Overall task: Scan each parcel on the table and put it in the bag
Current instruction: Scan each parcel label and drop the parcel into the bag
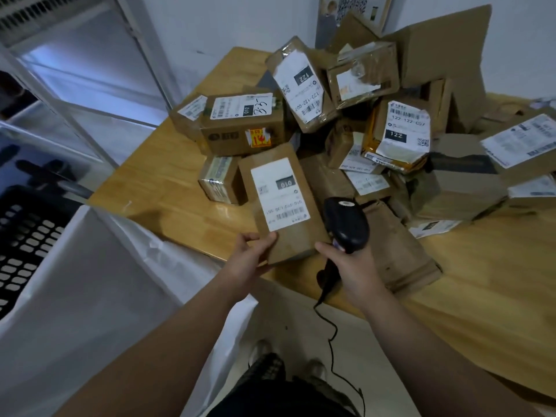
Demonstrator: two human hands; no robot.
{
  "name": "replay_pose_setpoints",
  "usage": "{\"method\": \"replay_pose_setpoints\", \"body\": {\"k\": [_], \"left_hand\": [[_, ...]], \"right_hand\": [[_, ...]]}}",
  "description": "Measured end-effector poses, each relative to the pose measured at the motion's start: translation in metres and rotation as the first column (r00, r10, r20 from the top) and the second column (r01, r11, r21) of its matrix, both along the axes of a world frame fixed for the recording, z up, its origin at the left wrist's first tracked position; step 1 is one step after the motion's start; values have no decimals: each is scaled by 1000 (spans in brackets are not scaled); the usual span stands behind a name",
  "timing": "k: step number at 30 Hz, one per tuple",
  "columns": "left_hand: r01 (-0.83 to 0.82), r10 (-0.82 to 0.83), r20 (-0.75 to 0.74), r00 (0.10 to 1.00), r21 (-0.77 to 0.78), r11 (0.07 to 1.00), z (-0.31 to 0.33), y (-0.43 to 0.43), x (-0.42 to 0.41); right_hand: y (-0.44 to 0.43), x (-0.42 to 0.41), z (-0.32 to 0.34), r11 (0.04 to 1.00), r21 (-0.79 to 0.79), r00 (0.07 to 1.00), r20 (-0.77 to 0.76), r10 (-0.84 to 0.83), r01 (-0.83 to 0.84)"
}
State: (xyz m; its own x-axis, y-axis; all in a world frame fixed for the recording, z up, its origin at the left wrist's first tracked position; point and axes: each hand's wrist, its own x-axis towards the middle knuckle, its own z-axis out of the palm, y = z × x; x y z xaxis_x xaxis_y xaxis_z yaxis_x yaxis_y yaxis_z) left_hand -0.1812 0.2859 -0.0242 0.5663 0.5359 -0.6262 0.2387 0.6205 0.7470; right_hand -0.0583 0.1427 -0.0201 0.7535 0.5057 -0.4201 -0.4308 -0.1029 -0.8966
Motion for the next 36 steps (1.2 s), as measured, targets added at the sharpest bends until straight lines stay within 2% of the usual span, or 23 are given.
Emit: {"method": "replay_pose_setpoints", "body": {"k": [2, 6, 10, 13, 15, 16, 17, 18, 19, 20, 21, 22, 24, 25, 26, 28, 29, 30, 32, 33, 36], "left_hand": [[48, -51, 58, 997, 44, 998, 10, 4, 7], [68, -74, 216, 974, 34, 997, 30, -3, 30], [134, -134, 268, 954, 17, 991, 45, -12, 58], [289, -294, 258, 920, 57, 956, 53, -17, 67], [324, -357, 211, 910, 177, 929, 63, -18, 73], [254, -303, 146, 942, 282, 925, 67, -17, 75], [125, -165, 62, 984, 414, 902, 70, -14, 77], [-5, 10, -6, 1000, 560, 829, 72, -7, 77], [-61, 116, -32, 993, 694, 718, 75, 2, 76], [-23, 111, -53, 992, 806, 591, 80, 11, 73], [94, 22, -116, 993, 886, 453, 84, 21, 72], [259, -99, -240, 966, 919, 297, 89, 31, 70], [524, -244, -507, 827, 852, 6, 98, 48, 69], [599, -305, -586, 751, 799, -59, 103, 53, 69], [656, -409, -615, 674, 753, -52, 107, 56, 70], [777, -681, -534, 501, 624, 83, 112, 56, 72], [822, -750, -482, 453, 552, 142, 112, 54, 72], [842, -771, -454, 447, 505, 191, 111, 53, 71], [823, -742, -431, 514, 490, 287, 105, 54, 68], [791, -713, -403, 575, 496, 358, 99, 56, 66], [593, -558, -237, 796, 492, 638, 81, 61, 57]], "right_hand": [[1, 3, 8, 989, 82, 992, 3, -125, 124], [8, -1, 30, 899, 297, 946, -118, -301, 323], [13, -7, 46, 850, 393, 936, -111, -335, 351], [11, 0, 56, 844, 411, 933, -42, -359, 343], [7, 10, 63, 861, 393, 933, 24, -360, 323], [5, 16, 67, 880, 360, 931, 69, -358, 311], [3, 21, 72, 902, 308, 926, 127, -354, 303], [-1, 28, 78, 925, 239, 918, 197, -343, 295], [-5, 36, 85, 947, 169, 908, 280, -313, 274], [-11, 43, 93, 968, 107, 897, 363, -252, 229], [-17, 51, 101, 987, 49, 885, 438, -160, 154], [-22, 57, 108, 998, -17, 868, 494, -48, 65], [-29, 67, 118, 985, -159, 832, 536, 143, -67], [-31, 71, 120, 970, -222, 814, 541, 211, -104], [-30, 73, 122, 953, -269, 800, 537, 266, -136], [-28, 73, 126, 926, -325, 786, 513, 345, -194], [-25, 72, 127, 914, -344, 779, 504, 373, -216], [-23, 72, 128, 906, -355, 773, 499, 391, -230], [-17, 69, 128, 930, -302, 811, 478, 337, -209], [-14, 67, 127, 959, -234, 852, 458, 253, -158], [-11, 59, 121, 995, -66, 942, 333, -46, 73]]}}
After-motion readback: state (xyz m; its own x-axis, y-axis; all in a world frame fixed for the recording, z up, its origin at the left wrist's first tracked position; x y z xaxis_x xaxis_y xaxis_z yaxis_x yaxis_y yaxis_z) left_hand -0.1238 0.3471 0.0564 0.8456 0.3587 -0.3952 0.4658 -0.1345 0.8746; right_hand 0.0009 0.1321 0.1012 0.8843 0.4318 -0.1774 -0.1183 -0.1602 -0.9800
